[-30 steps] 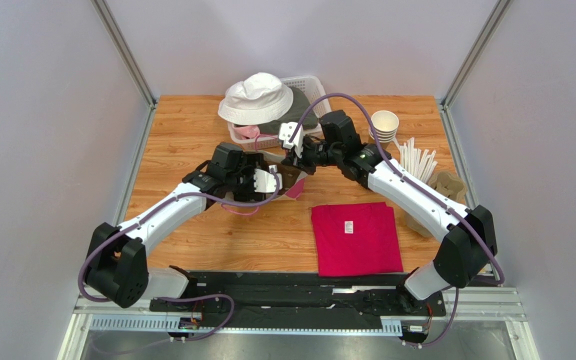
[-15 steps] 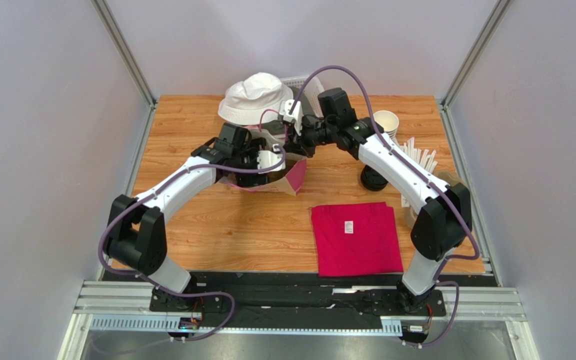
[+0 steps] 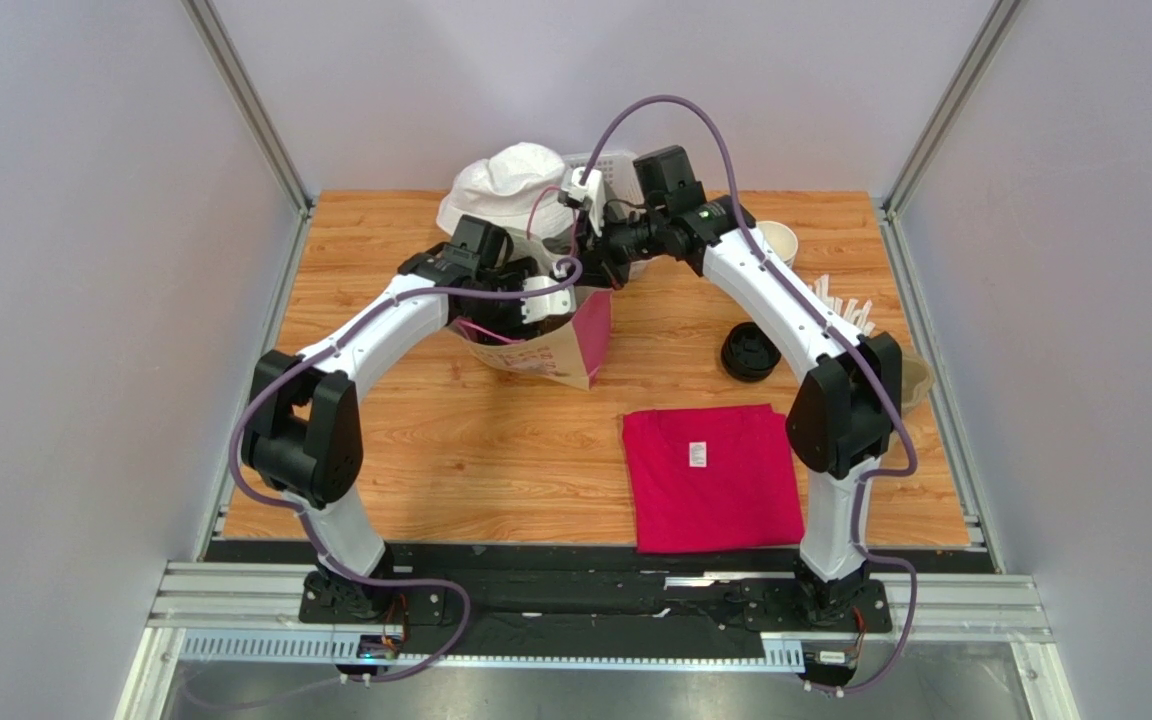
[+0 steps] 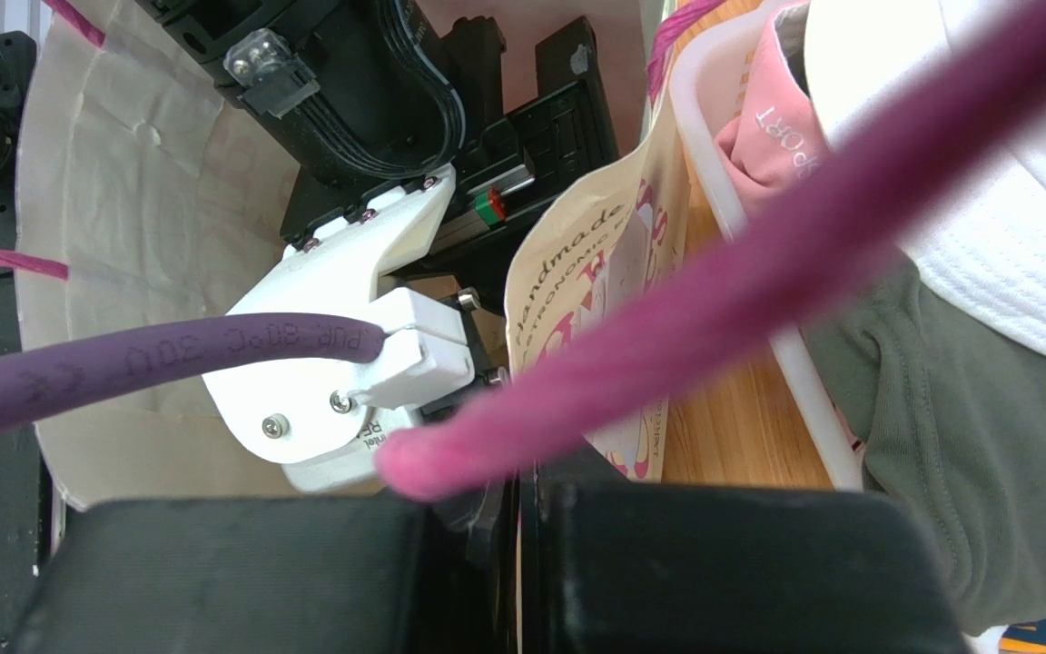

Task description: Pack the takeout coffee

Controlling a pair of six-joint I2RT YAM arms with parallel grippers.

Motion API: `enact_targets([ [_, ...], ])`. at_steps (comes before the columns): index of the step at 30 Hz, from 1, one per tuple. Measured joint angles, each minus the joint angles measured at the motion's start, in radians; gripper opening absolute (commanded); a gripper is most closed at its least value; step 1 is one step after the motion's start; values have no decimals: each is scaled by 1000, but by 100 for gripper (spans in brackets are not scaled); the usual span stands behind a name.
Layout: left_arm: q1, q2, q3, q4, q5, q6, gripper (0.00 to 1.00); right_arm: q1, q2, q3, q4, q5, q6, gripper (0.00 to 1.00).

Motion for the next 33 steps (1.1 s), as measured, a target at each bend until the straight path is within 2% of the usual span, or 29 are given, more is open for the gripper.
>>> enact_targets([
  [5, 1, 38, 37, -19, -1, 0, 2, -12, 25, 25, -19, -9, 5, 0],
  [24, -3, 98, 77, -30, -19, 5, 2, -37, 63, 63, -51, -24, 5, 0],
  [27, -3, 103, 81, -33, -21, 5, 6, -37, 67, 65, -52, -26, 5, 0],
  [30, -2, 109, 90, -41, -27, 4, 19, -39, 74, 76, -55, -27, 5, 0],
  [31, -2, 109, 93, -42, -28, 4, 27, -40, 76, 77, -55, -28, 5, 0],
  [33, -2, 103, 94, -43, -27, 4, 35, -40, 76, 79, -56, -28, 3, 0],
])
